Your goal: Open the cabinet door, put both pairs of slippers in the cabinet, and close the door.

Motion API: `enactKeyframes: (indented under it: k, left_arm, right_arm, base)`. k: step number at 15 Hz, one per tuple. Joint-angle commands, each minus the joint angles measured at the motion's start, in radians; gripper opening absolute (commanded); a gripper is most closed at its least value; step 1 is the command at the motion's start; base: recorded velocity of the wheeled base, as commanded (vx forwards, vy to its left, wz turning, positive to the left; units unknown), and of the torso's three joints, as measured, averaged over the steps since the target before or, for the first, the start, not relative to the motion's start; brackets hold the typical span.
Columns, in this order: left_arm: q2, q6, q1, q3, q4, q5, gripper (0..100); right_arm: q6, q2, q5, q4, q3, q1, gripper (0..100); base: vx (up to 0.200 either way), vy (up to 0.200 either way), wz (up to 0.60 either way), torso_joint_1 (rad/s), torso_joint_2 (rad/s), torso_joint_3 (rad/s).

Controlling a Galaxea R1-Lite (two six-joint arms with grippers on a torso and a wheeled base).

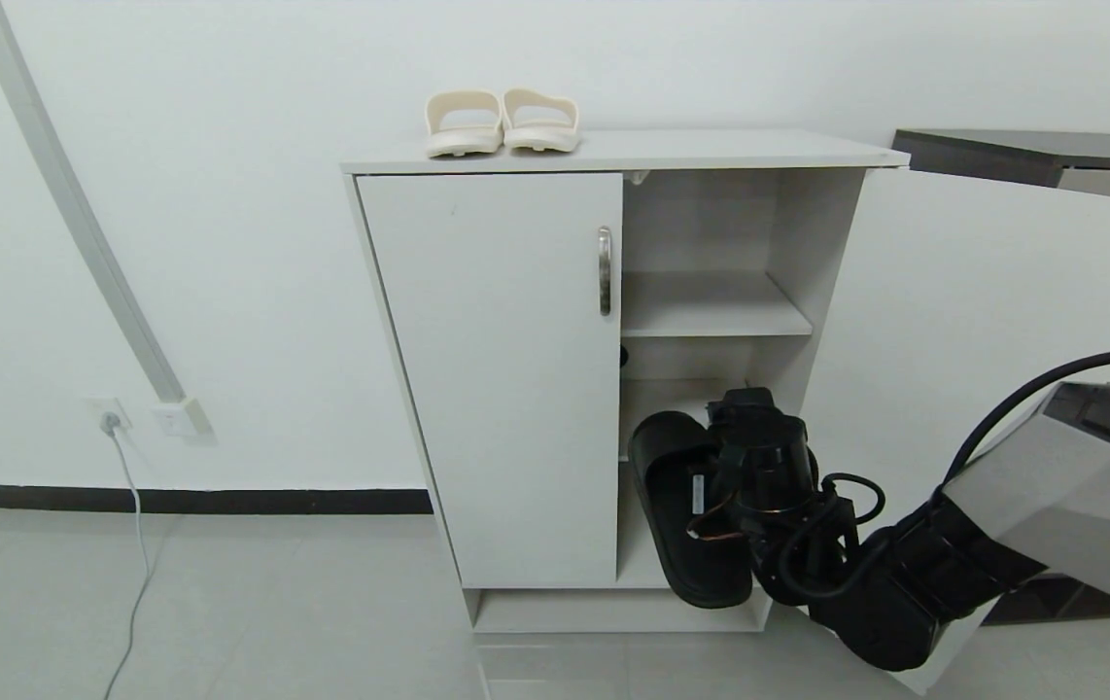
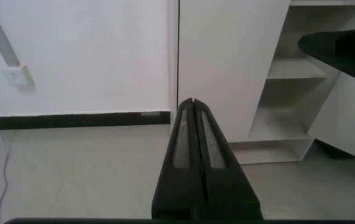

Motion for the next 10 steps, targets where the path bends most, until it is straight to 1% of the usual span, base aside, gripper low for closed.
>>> enactKeyframes:
  k: [1,3,9,10]
  left_arm:
    - [0.002,-0.003,0.0,0.0,-0.001,0.001,0]
    - [0.002,-0.001,0.0,0.0,-0.001,0.001,0]
    - [0.002,-0.003,0.0,0.0,-0.001,0.001,0]
    - [0.002,-0.003,0.0,0.0,0.001,0.001,0]
  right_arm:
    - [-0.001,0.005,0.0,-0.003,-0.001,0.001,0]
    - [-0.006,0.013,-0.002,-0.023,-0.001,0.001,0]
    - [-0.006,0.016,-0.002,-0.025,0.005,0.001,0]
    - [-0.006,0.018,-0.002,-0.025,0.007,0.001,0]
  base:
    - [0.0,0.0,0.0,0.0,0.0,0.0]
    - [0.0,0.0,0.0,0.0,0.0,0.0]
    - [0.0,-0.2,0.0,0.002,0.0,0.001]
    - [0.0,0.0,0.0,0.0,0.0,0.0]
